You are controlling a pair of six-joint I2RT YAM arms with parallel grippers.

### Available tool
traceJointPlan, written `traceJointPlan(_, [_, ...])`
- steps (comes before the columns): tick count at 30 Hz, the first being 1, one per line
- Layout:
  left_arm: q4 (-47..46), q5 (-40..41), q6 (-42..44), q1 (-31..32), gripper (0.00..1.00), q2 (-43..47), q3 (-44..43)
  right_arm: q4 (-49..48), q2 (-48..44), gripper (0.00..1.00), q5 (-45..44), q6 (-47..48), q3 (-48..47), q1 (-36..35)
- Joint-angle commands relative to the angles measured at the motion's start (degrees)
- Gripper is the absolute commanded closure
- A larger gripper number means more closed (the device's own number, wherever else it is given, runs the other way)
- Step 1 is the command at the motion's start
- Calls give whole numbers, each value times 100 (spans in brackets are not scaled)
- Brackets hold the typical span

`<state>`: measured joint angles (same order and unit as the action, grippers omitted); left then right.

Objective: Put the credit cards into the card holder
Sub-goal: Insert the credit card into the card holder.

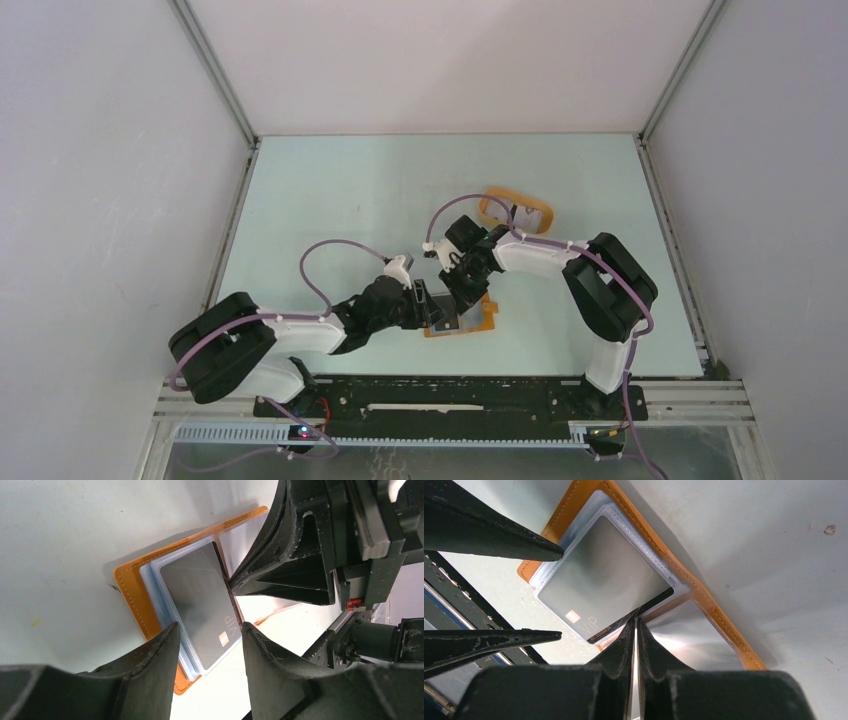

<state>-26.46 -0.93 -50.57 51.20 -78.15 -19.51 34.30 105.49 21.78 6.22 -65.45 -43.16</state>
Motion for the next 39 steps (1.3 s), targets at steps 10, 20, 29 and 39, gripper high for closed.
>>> traceJointPlan(10, [-555, -371, -129, 6, 49, 133, -202, 22, 81, 89, 119, 2, -143, 7])
traceJointPlan(20, [-959, -414, -305, -5, 49, 58, -79, 58, -19, 89, 284, 20, -159, 116])
traceJointPlan(29, [-1480, -617, -501, -34, 49, -224, 8, 102, -106, 88, 430, 45, -180, 215])
traceJointPlan(39, [-1669, -630, -574, -44, 52, -459, 15, 126, -184, 87, 585, 68, -187, 308])
